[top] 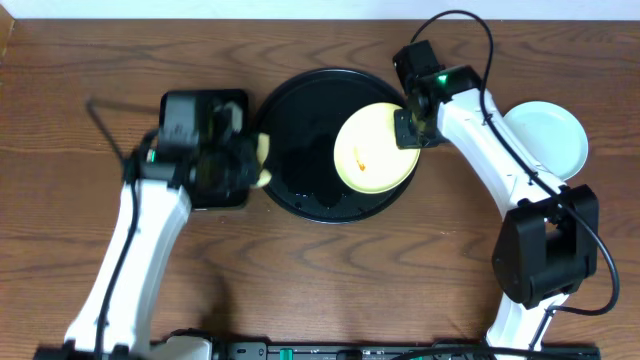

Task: Clean dirty plates on tray and stack at the side

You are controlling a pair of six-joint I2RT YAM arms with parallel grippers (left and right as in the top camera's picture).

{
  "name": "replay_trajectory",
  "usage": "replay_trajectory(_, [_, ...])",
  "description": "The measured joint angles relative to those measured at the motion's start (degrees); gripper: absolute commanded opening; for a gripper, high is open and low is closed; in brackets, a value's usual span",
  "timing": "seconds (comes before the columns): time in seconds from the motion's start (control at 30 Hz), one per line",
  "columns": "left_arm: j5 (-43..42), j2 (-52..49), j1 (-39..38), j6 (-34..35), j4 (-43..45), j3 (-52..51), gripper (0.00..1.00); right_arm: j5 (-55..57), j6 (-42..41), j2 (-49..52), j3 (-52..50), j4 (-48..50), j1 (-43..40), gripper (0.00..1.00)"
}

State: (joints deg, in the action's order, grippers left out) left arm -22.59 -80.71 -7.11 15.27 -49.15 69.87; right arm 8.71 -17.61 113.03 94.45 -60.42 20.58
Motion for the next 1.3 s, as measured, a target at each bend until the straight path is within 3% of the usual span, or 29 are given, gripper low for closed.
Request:
replay_trajectory(0.17, [-0.2,-8.5,-5.7,0.2,-1.3,12.0,0.07,0.2,-1.6,0.0,-5.2,5.4,0.6,0.01])
replay_trajectory(0.4, [-0.2,-13.2,-15.4,1.0,0.3,12.6,0.08,1.6,-3.7,0.0,-11.8,15.4,0.5,0.01])
replay_trajectory(0.6, [2.6,-18.8,-21.1,1.2,1.8,12.6,0.08,2.9,-4.1,0.0,-12.8,16.3,0.5,0.01])
replay_trajectory(0.8, [4.1,-24.0,-23.3,1.5,6.3,12.6,0.08,6.6,-4.1,-0.3,-12.9,13.9,0.4,0.01])
replay_trajectory(1.3, [10.2,-24.3,-23.5,5.7,14.9,12.6,0.08,7.9,1.7,-5.9,-12.9,15.7,-0.3,0.01])
